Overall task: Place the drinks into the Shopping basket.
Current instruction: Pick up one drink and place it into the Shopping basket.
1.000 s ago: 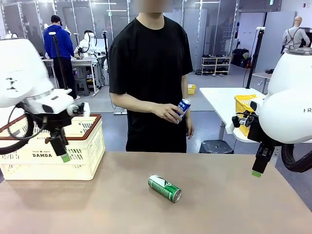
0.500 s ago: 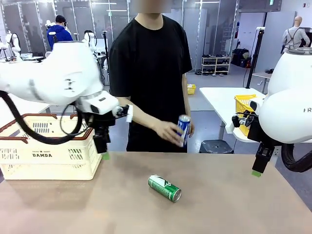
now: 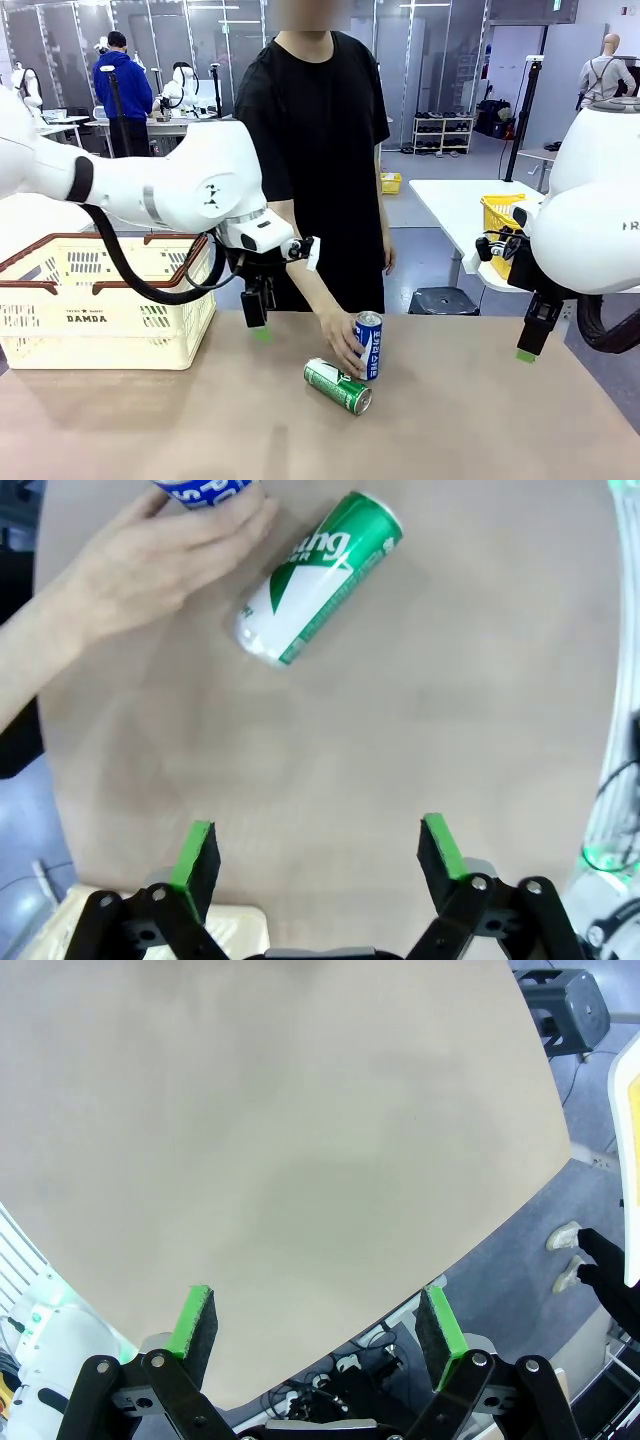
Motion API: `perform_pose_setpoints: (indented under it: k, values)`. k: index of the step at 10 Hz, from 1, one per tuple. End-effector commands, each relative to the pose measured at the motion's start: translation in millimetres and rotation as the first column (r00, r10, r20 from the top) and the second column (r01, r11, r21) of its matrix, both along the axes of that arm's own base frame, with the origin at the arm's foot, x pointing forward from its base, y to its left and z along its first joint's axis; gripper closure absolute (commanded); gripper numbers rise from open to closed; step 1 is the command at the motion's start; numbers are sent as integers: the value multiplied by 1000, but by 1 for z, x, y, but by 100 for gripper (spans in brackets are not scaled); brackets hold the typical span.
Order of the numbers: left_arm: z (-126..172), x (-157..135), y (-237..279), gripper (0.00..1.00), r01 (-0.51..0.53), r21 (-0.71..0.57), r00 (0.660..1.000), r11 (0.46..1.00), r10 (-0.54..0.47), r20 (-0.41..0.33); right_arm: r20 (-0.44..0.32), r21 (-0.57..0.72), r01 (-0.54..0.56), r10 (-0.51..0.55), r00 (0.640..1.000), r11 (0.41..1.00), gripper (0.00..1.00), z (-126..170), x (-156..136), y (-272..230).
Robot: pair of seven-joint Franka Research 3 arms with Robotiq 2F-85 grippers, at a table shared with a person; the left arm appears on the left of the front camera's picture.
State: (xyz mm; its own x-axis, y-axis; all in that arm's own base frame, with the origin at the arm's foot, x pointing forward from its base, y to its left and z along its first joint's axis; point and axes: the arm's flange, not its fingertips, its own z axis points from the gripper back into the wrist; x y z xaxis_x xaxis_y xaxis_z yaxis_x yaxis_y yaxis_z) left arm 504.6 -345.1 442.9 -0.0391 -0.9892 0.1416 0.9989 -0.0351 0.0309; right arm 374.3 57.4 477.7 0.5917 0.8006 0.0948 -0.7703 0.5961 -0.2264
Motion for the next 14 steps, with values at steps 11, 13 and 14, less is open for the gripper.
perform_pose_setpoints:
  k: [11,13,14]
  values:
    - [11,-59,146,0,-88,28,995,996,86,54,0,3,1,-1,1000,1000,0,0,0,-1]
    - [10,-59,153,0,-105,27,992,994,103,70,0,3,1,-1,1000,1000,0,0,0,-1]
    - [10,-57,153,0,-123,30,990,992,120,80,0,3,1,-1,1000,1000,0,0,0,-1]
